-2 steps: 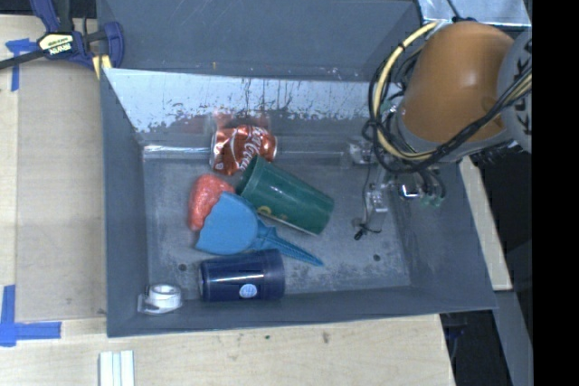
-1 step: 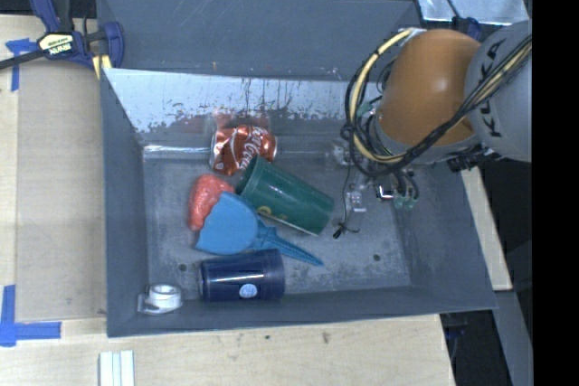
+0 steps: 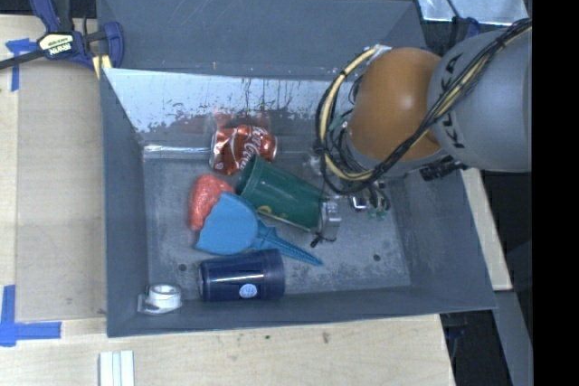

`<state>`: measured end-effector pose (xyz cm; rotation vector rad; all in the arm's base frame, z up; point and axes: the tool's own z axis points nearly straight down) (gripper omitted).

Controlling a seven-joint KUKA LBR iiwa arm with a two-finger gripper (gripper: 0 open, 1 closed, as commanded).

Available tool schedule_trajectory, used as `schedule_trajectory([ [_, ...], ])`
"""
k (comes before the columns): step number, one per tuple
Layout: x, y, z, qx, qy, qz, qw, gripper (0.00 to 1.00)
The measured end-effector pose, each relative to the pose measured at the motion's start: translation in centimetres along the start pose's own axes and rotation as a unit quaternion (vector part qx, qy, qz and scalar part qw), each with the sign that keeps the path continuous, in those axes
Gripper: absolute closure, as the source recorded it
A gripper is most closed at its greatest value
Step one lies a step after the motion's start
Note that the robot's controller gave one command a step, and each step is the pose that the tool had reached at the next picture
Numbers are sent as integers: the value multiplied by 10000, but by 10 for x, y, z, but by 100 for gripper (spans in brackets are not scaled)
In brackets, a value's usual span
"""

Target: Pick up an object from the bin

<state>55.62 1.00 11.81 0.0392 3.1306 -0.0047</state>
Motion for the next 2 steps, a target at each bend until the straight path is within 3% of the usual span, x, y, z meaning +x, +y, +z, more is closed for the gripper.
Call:
schedule_trajectory([
  [1,-25,4,45,-24,11,-488,9988,100],
  [2,-26,4,45,-23,10,-491,9988,100],
])
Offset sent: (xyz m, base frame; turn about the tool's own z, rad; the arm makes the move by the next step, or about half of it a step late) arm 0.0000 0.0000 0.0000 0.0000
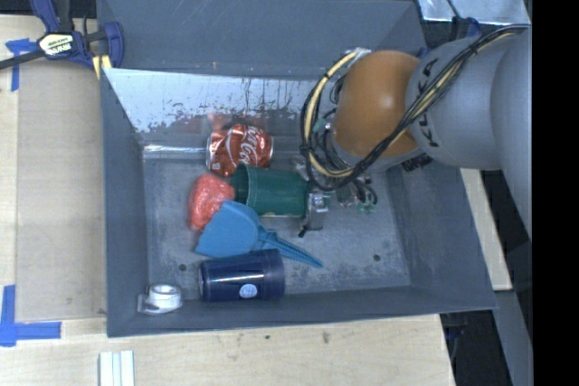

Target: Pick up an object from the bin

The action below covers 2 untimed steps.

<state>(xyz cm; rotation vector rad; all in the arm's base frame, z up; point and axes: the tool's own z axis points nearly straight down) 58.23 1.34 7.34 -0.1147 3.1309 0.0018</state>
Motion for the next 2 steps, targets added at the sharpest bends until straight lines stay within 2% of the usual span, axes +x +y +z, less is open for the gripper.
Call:
schedule_trajectory([
  [2,0,0,0,-1,0,-5,10000,100],
])
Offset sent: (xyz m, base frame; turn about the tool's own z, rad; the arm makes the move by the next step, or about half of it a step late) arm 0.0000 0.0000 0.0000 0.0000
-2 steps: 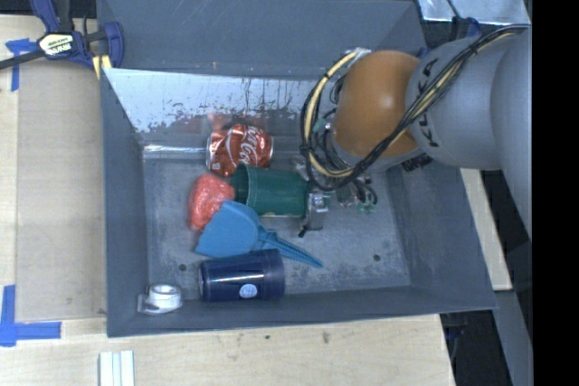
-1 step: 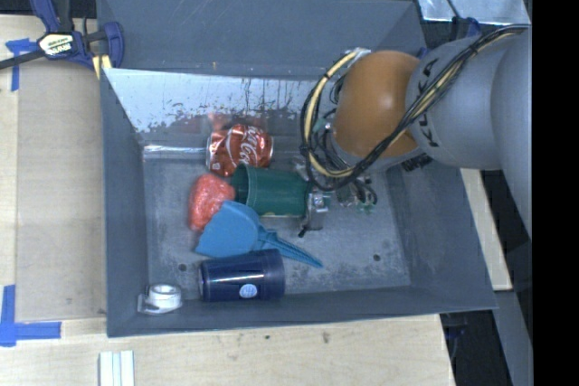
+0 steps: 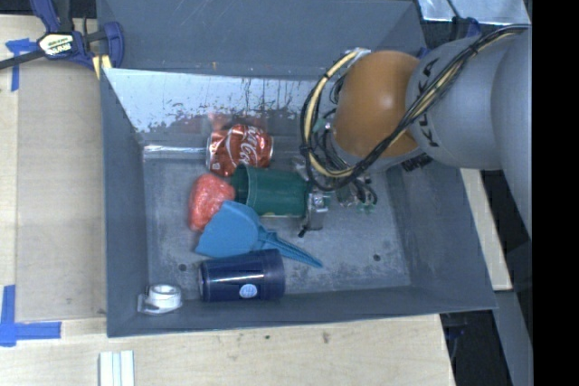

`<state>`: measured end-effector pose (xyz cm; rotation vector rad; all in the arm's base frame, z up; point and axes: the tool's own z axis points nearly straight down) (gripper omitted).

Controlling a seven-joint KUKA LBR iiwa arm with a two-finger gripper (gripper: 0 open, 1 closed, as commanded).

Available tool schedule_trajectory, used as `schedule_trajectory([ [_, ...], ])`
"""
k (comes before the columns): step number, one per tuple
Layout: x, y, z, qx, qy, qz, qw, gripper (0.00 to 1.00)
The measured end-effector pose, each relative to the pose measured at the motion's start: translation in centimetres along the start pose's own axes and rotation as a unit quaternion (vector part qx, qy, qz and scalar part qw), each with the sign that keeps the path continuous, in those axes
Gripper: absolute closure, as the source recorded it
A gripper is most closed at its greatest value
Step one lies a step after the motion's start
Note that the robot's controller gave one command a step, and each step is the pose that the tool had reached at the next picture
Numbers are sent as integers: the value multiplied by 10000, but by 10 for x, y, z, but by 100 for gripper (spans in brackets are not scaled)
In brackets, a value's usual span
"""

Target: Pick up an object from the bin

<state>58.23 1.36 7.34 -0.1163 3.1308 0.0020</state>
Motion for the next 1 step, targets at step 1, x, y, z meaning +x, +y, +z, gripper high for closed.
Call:
schedule_trajectory([
  [1,0,0,0,0,0,0,10000,100],
])
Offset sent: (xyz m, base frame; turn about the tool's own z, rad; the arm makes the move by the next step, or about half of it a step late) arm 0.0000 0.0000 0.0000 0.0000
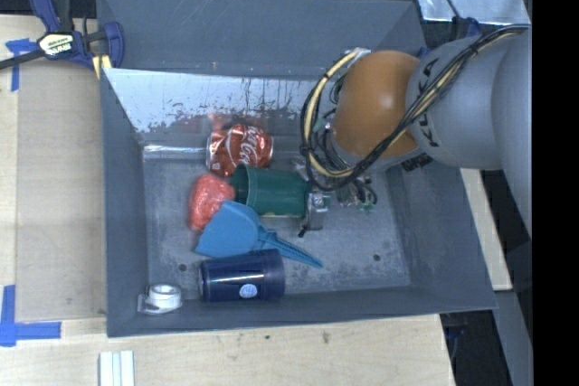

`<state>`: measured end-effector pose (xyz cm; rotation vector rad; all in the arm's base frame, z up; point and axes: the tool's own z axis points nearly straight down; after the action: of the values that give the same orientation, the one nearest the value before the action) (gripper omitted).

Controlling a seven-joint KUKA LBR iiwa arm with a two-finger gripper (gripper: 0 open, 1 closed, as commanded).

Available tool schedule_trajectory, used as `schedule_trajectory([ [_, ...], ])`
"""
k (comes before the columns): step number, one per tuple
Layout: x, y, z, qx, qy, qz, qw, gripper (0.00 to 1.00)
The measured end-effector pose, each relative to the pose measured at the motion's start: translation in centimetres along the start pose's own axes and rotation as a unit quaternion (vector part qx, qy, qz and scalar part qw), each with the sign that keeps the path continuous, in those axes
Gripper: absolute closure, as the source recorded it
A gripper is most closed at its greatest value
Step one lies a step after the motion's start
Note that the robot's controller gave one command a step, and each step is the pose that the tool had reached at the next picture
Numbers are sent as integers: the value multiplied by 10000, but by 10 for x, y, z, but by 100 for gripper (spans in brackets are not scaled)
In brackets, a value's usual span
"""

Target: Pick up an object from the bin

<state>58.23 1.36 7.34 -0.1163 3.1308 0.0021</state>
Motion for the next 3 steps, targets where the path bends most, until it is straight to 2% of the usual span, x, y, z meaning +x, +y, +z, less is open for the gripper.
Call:
schedule_trajectory([
  [3,0,0,0,-1,0,-2,10000,100],
])
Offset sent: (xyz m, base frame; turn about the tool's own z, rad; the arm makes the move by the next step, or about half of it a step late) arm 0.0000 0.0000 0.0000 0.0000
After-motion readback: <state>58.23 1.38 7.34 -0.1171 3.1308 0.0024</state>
